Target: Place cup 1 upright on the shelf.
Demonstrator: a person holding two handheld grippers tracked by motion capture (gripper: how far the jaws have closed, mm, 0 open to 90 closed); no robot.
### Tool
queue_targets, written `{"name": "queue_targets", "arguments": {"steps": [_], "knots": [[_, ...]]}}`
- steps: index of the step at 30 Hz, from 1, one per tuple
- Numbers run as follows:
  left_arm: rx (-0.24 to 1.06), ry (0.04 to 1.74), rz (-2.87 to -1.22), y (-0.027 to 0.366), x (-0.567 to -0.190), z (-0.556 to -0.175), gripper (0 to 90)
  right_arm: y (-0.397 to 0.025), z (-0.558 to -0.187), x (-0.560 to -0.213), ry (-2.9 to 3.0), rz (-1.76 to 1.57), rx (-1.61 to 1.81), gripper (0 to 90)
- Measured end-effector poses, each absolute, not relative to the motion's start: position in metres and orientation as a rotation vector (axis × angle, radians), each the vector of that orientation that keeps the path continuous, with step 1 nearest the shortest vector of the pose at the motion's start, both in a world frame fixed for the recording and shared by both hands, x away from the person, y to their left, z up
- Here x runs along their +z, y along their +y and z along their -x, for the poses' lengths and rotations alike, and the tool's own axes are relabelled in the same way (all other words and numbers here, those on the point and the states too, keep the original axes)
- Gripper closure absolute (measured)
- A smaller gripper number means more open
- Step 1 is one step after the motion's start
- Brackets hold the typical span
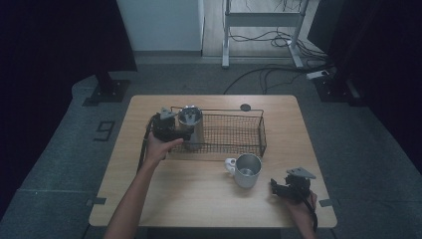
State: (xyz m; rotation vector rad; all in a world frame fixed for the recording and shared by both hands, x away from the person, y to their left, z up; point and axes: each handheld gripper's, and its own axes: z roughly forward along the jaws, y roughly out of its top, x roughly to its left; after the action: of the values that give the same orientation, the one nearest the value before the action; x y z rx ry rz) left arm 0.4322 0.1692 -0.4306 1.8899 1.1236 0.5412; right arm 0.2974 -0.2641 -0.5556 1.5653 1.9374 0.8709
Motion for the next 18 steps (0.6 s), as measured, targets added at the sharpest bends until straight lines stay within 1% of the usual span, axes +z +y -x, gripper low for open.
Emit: {"name": "queue_targets", "arguments": {"steps": [11, 18], "knots": [[0.538, 1.076, -1.905, 0.187, -0.426, -0.397, 0.0, -0.264, -0.298, -0.555, 1.937, -1.569, 0.870, 13.2], [0.533, 1.051, -1.906, 0.192, -0.433, -0.369, 0.0, -0.264, -0.298, -0.556, 1.937, -1.568, 0.870, 13.3]]}}
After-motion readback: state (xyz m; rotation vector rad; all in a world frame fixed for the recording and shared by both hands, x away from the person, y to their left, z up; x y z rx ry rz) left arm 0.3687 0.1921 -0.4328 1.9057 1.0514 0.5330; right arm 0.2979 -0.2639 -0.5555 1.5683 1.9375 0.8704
